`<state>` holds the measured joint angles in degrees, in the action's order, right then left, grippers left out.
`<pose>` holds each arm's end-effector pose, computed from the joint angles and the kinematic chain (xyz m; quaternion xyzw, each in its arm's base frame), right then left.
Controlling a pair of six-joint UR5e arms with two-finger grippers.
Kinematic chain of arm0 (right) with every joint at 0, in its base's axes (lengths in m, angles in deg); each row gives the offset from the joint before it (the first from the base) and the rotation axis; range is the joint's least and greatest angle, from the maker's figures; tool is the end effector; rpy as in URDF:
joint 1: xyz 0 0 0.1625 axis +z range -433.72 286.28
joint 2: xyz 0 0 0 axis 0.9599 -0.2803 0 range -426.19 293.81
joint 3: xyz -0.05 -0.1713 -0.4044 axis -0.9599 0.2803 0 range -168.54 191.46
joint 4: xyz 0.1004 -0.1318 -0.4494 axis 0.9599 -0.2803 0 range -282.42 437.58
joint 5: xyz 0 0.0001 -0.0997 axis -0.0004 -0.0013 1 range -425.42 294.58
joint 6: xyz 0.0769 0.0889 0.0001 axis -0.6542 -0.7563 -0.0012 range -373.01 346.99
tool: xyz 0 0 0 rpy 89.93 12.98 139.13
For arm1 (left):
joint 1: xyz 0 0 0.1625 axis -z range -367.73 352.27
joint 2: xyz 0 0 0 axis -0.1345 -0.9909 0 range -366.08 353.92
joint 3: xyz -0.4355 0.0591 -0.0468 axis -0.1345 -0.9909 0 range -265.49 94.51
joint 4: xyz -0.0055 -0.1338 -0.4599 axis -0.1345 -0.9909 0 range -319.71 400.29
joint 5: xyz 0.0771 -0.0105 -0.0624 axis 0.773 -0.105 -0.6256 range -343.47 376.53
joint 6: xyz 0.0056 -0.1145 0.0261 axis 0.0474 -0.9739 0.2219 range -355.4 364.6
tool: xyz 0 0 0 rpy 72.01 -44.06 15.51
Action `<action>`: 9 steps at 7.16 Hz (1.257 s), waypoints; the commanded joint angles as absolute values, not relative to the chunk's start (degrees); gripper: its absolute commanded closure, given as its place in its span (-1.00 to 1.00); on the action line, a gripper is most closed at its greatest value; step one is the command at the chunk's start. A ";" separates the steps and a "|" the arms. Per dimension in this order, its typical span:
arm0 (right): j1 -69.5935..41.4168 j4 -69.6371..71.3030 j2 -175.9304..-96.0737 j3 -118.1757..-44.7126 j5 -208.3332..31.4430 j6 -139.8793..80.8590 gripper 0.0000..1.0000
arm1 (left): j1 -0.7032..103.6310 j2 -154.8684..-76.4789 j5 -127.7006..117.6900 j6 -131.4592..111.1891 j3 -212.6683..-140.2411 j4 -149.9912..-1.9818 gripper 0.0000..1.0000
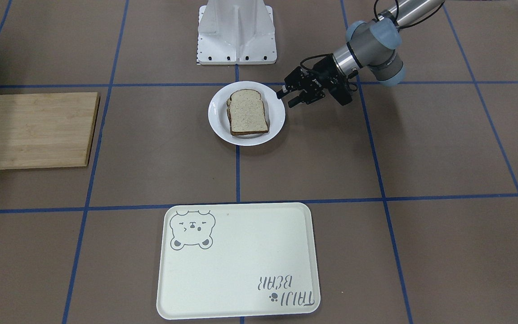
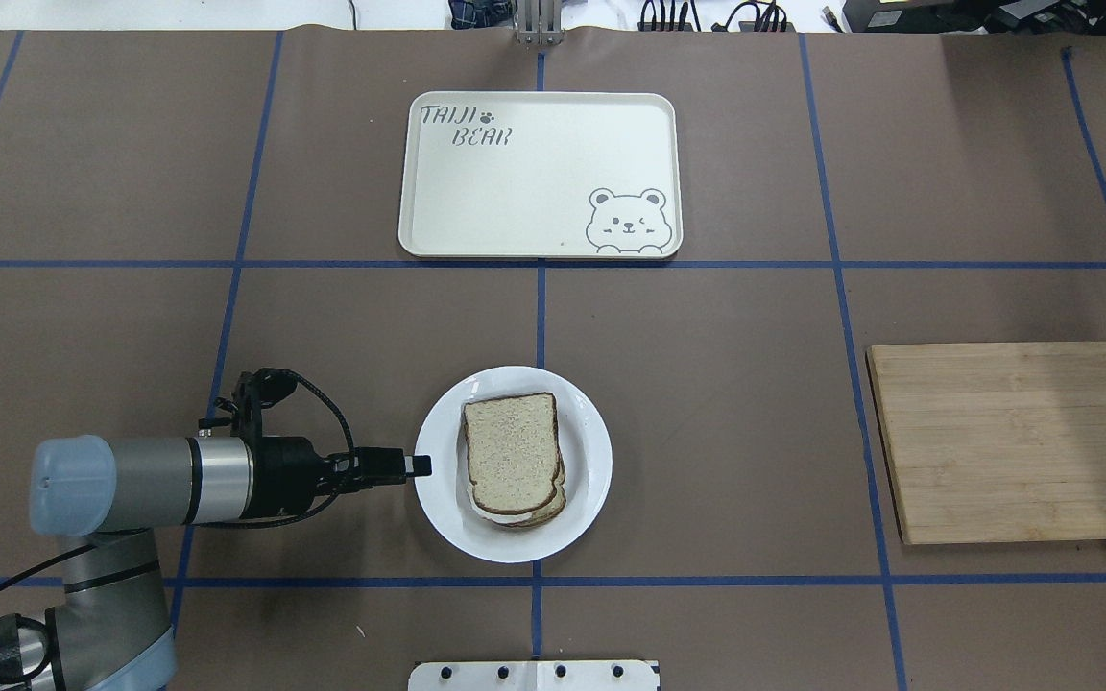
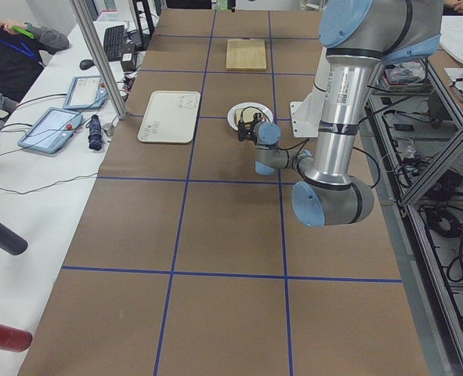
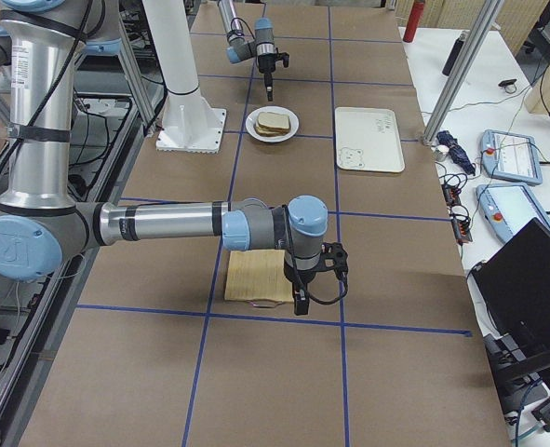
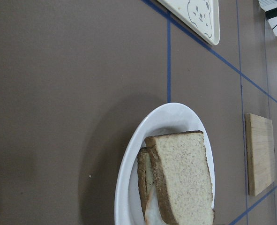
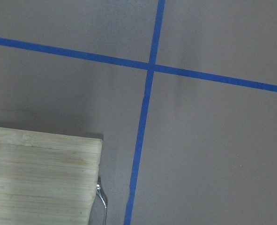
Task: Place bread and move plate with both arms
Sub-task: 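Move the left gripper to the plate rim nearest it and grip the rim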
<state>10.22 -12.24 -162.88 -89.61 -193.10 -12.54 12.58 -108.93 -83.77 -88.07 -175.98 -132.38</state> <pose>0.0069 -0.5177 0.6512 0.0220 -0.3241 -0.0667 0.9434 0.5711 -0.3311 0.3759 0.0542 0.7407 -0.0673 0.6662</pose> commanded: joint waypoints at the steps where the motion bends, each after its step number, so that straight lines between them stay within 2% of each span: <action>1: 10.22 -12.24 -162.79 -89.44 -193.13 -12.57 -1.00 | 12.48 -109.70 -83.67 -88.04 -174.61 -132.50 0.12; 6: 10.22 -12.24 -162.17 -89.08 -193.04 -12.66 -1.00 | 12.57 -109.00 -85.24 -88.13 -174.43 -135.22 0.12; 9: 10.21 -12.33 -162.26 -89.00 -193.04 -12.66 -1.00 | 12.57 -109.52 -84.90 -88.04 -171.71 -135.31 0.12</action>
